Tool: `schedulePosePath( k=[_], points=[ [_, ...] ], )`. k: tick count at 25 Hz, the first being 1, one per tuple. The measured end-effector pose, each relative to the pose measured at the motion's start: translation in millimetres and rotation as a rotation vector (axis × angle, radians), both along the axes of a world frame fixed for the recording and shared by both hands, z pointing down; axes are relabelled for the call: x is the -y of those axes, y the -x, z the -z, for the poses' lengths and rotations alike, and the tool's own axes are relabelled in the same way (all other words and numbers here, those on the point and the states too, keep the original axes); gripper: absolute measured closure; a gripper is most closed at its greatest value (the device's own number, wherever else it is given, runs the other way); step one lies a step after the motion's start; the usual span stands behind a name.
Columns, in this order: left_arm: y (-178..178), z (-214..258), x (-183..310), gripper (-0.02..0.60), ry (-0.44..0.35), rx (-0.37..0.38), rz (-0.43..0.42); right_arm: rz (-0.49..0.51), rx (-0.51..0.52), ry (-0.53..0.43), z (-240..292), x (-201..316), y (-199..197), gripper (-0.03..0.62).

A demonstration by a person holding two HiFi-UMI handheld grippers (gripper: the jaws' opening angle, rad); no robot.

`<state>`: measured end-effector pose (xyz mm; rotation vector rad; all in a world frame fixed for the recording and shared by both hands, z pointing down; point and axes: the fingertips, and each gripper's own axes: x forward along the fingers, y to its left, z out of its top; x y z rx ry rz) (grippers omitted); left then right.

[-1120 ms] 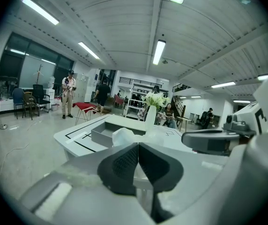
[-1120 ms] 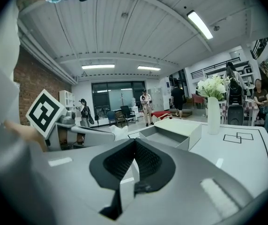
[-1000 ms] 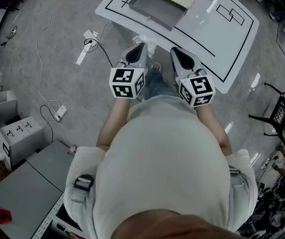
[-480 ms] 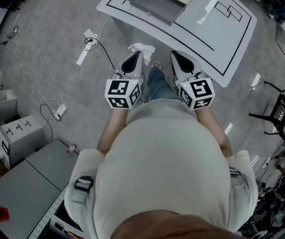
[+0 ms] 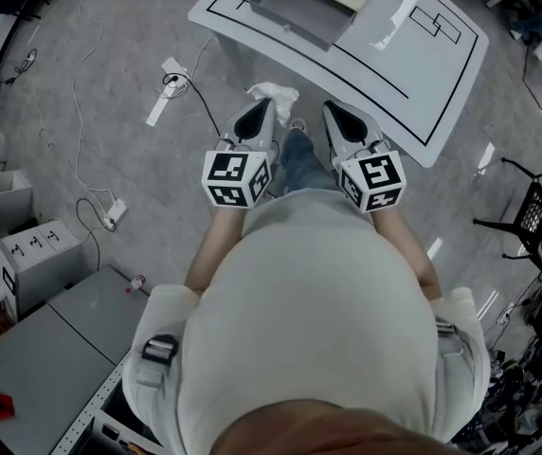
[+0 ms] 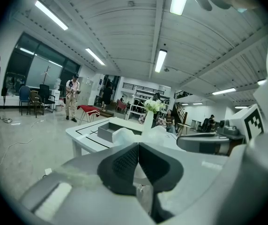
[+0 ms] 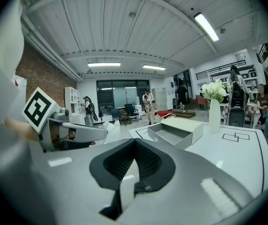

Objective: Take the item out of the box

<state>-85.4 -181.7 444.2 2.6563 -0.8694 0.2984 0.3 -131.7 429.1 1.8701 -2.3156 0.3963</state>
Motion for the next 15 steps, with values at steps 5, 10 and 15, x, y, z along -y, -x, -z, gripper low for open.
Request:
schedulePosePath(
  k=[5,10,15],
  points=[
    [-0.2,-0.6,4.6,0.577,0.005,0.002,0.001,-0.001,0.001,-0.006,1.4,3.1,1.7,0.597],
    [-1.8,-1.3,7.3,0.578,0.008,0.003,-0.001,-0.011,0.001,-0.009,2.5,5.6,-1.7,0.597],
    [-5.1,-2.9,9.6,0.578,0.011,0.007,-0.004,-0.012,0.000,-0.013,2.4,8.3,-4.4,0.597]
  ],
)
